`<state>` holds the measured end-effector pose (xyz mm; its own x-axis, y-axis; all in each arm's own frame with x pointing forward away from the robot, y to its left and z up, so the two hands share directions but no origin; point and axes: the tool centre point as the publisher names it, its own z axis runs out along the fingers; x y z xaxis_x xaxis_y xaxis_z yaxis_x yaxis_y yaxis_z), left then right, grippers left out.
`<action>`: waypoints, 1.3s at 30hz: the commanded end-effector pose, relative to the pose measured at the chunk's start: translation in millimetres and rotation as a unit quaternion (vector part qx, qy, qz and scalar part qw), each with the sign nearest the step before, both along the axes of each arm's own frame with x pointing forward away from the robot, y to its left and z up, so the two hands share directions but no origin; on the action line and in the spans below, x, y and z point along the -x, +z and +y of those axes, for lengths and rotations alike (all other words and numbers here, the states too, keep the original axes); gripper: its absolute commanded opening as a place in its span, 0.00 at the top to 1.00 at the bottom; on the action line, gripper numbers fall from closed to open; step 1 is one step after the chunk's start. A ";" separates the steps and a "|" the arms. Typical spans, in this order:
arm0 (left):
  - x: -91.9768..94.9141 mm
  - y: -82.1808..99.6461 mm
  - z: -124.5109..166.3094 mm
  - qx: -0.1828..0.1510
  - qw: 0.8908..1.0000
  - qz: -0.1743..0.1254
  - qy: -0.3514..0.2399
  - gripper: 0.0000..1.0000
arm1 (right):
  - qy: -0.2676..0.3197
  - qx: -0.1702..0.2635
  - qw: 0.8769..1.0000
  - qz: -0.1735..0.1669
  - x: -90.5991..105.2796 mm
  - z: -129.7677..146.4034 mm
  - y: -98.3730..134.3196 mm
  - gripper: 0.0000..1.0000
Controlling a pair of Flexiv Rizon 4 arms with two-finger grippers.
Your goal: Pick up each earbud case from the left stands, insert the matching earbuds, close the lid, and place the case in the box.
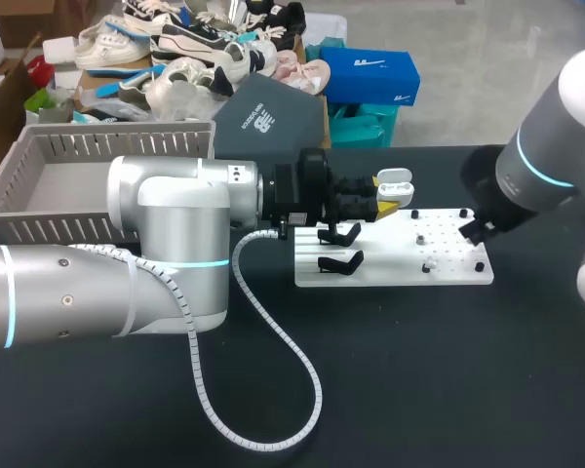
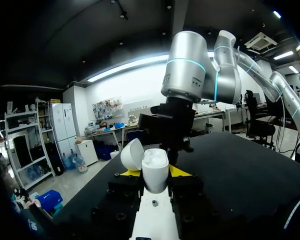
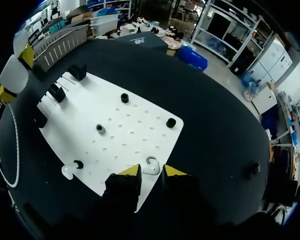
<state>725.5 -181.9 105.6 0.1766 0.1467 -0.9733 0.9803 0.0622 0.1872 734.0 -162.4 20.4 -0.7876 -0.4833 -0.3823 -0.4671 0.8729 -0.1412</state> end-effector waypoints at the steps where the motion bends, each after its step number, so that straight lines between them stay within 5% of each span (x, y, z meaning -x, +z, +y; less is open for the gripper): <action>1: -0.4 -1.1 -0.1 0.002 1.000 -0.001 0.000 1.00 | -0.002 0.001 1.000 -0.005 1.4 0.7 -2.3 0.76; 8: -0.4 -1.1 -0.1 0.002 1.000 -0.001 0.000 1.00 | 0.000 -0.001 1.000 -0.003 -0.8 1.3 -4.5 0.82; 12: -0.4 -1.1 -0.1 0.002 1.000 -0.001 0.000 1.00 | 0.000 0.001 1.000 -0.003 -1.4 1.9 -4.0 1.00; 39: -0.4 -1.1 -0.1 0.002 1.000 -0.001 0.000 1.00 | -0.027 0.050 0.998 -0.013 36.4 20.9 40.6 1.00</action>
<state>725.4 -181.9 105.6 0.1766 0.1468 -0.9733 0.9803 0.0622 0.1872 705.3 -139.6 59.7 -0.8086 -0.4799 -0.3404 -0.4276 0.8767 -0.2203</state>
